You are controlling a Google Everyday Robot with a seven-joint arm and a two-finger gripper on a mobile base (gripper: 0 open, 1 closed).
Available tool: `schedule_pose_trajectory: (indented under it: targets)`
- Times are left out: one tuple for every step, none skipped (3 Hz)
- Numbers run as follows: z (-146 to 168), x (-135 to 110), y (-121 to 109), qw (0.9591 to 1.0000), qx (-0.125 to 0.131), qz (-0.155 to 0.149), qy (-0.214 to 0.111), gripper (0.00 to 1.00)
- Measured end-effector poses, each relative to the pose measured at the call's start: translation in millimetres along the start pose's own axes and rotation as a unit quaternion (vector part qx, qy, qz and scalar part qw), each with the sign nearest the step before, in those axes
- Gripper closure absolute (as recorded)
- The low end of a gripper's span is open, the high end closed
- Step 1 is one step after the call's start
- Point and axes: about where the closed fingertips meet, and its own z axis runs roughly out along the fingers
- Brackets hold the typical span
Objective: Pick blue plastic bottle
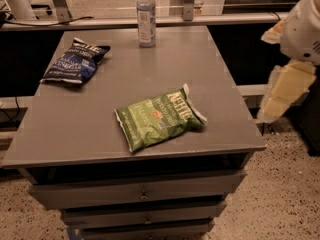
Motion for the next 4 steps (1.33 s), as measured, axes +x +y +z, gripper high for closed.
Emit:
schedule_pose_trajectory:
  targets:
    - [23.5, -31.3, -30.7, 0.9979, 0.023, 0.001, -0.060, 0.00]
    - [55.6, -69.8, -74.9, 0.9895, 0.044, 0.015, -0.137, 0.00]
    - [86.6, -106.9, -117.9, 0.9756, 0.056, 0.034, -0.210, 0.00]
    - [121.7, -138.7, -160.9, 0.9536, 0.052, 0.070, -0.288, 0.00]
